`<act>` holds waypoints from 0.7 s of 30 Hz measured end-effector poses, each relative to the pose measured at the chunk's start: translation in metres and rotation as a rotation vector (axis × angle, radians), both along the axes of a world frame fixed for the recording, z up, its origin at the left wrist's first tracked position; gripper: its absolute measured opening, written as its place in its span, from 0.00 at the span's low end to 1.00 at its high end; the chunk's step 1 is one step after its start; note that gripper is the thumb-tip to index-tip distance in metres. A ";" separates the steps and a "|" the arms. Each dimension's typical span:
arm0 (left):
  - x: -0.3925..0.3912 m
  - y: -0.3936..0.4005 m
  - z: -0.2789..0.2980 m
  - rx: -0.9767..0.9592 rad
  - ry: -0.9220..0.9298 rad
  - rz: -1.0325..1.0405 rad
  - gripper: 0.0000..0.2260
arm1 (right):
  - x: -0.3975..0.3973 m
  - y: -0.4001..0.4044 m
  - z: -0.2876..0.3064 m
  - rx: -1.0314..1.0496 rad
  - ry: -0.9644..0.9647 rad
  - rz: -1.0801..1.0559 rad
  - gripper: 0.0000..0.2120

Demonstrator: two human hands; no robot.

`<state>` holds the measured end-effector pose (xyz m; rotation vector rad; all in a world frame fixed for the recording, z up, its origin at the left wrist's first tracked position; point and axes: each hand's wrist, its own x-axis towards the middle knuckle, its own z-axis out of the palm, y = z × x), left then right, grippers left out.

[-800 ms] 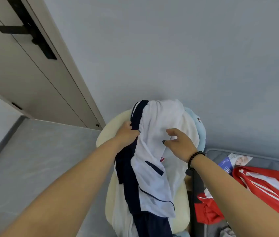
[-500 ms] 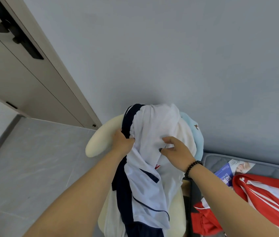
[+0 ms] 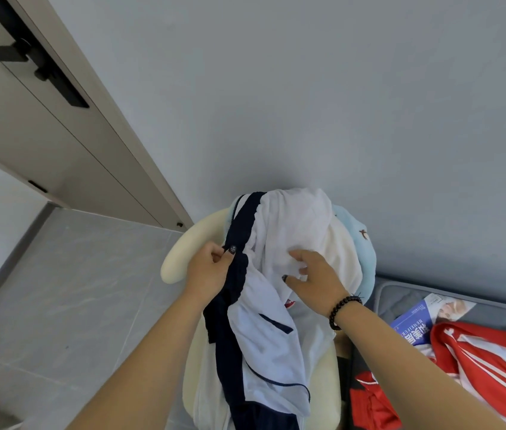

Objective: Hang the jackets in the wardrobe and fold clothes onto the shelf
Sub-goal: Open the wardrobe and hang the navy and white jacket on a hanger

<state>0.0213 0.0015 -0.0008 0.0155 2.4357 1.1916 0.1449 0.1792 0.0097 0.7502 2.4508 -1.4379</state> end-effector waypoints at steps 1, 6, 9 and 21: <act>0.005 -0.002 0.009 0.052 -0.023 0.021 0.10 | -0.002 -0.006 0.003 -0.008 0.001 0.023 0.28; 0.022 -0.009 0.067 0.363 -0.126 0.103 0.12 | -0.007 -0.043 0.020 -0.015 0.047 0.199 0.33; 0.021 -0.014 0.110 0.478 -0.085 0.130 0.12 | -0.009 -0.059 0.031 -0.011 0.132 0.189 0.19; 0.037 -0.075 0.214 0.946 0.126 0.197 0.05 | -0.036 -0.086 0.139 -0.023 0.699 -0.027 0.13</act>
